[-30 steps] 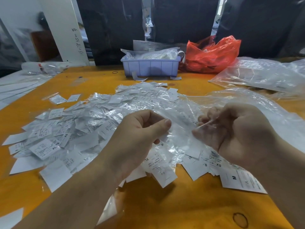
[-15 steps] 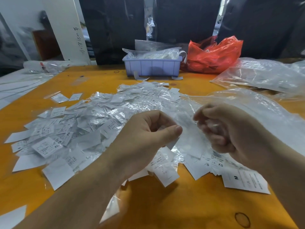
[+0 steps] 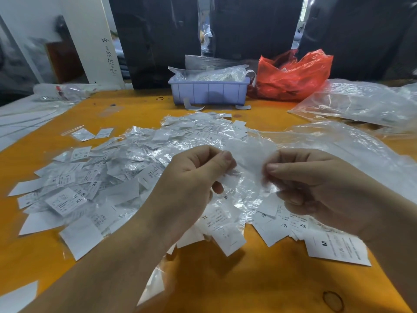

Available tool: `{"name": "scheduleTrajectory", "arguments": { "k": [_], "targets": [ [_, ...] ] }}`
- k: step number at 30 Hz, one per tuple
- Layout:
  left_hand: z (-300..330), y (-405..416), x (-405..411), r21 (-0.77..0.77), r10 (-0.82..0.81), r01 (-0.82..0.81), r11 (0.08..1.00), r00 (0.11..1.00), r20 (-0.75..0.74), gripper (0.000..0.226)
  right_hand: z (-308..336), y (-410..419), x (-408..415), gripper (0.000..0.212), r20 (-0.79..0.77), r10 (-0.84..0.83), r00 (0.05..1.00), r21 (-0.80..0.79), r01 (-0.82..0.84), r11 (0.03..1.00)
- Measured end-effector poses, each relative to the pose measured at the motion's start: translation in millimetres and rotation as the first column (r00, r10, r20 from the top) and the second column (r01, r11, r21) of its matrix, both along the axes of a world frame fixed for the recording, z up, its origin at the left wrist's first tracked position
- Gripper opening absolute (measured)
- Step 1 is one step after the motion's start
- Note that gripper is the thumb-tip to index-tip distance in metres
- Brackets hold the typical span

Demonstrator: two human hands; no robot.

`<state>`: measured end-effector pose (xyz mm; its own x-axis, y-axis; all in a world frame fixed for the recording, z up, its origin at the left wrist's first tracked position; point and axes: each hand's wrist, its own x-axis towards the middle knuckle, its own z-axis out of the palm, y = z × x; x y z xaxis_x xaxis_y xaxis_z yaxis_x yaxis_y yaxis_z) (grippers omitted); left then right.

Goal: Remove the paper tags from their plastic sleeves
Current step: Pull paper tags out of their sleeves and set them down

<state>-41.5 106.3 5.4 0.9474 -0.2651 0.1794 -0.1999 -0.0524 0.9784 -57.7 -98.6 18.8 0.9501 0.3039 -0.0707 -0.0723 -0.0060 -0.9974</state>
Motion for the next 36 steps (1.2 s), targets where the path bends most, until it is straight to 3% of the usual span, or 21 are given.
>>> {"name": "scheduleTrajectory", "arguments": {
  "k": [6, 8, 11, 16, 19, 23, 26, 29, 33, 36],
  "targets": [
    [-0.9, 1.3, 2.3, 0.028, 0.067, -0.067, 0.997, 0.998, 0.000, 0.022, 1.0, 0.2, 0.5, 0.017, 0.005, -0.065, 0.998, -0.012, 0.065, 0.998],
    [0.1, 1.0, 1.6, 0.038, 0.054, -0.053, 0.998, 0.998, -0.018, 0.022, 0.6, 0.8, 1.5, 0.015, 0.013, -0.073, 0.997, -0.038, 0.073, 0.997],
    [1.2, -0.4, -0.3, 0.050, -0.006, 0.008, 0.999, 0.999, -0.043, 0.032, -1.7, 0.1, 2.5, 0.028, 0.005, -0.066, 0.998, -0.077, 0.066, 0.995],
    [-1.7, -0.2, 1.2, 0.054, 0.004, -0.004, 0.999, 1.000, 0.006, 0.017, -1.1, 0.3, 1.7, 0.034, -0.001, -0.054, 0.999, -0.123, 0.054, 0.991],
    [-2.0, 2.7, 4.8, 0.047, 0.044, -0.043, 0.998, 0.999, -0.009, 0.018, 2.2, -2.1, 1.2, 0.031, -0.001, -0.133, 0.991, -0.138, 0.132, 0.982],
    [-0.7, 3.8, 5.5, 0.032, 0.017, -0.016, 0.999, 0.999, -0.047, 0.018, 4.8, -4.7, 0.7, 0.018, -0.073, -0.206, 0.976, -0.017, 0.205, 0.979],
    [0.5, 2.8, 4.1, 0.032, -0.043, 0.045, 0.998, 0.997, -0.058, 0.015, 2.5, -6.4, 0.3, 0.021, -0.074, -0.166, 0.983, -0.036, 0.164, 0.986],
    [2.7, 1.5, 2.8, 0.058, -0.103, 0.106, 0.993, 0.993, -0.058, 0.016, 2.2, -3.7, 0.4, 0.006, -0.025, -0.119, 0.993, -0.029, 0.118, 0.993],
    [3.0, 1.2, 1.9, 0.144, -0.156, 0.163, 0.976, 0.986, -0.059, 0.016, -1.3, -3.0, 1.5, 0.033, -0.034, -0.075, 0.997, -0.086, 0.072, 0.994],
    [2.0, 0.3, 1.1, 0.176, -0.196, 0.205, 0.963, 0.978, -0.067, 0.014, -1.4, 0.3, 0.0, 0.023, -0.113, 0.082, 0.990, -0.131, -0.097, 0.987]
  ]
}}
